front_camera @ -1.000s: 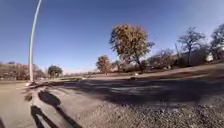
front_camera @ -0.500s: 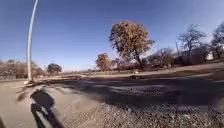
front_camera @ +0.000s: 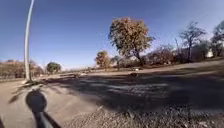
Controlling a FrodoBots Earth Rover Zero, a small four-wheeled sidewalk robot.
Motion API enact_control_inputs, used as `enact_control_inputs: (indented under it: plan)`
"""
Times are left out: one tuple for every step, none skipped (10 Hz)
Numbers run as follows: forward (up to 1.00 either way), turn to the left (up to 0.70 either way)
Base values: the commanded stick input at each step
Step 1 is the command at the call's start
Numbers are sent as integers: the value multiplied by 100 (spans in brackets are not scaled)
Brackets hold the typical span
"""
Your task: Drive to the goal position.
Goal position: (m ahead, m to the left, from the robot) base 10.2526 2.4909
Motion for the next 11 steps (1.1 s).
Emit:
enact_control_inputs:
  plan:
    - [50,0]
    - [50,0]
    - [50,0]
    - [50,0]
    - [50,8]
    - [50,2]
    - [50,0]
    - [50,0]
    - [50,0]
    - [50,0]
    - [50,0]
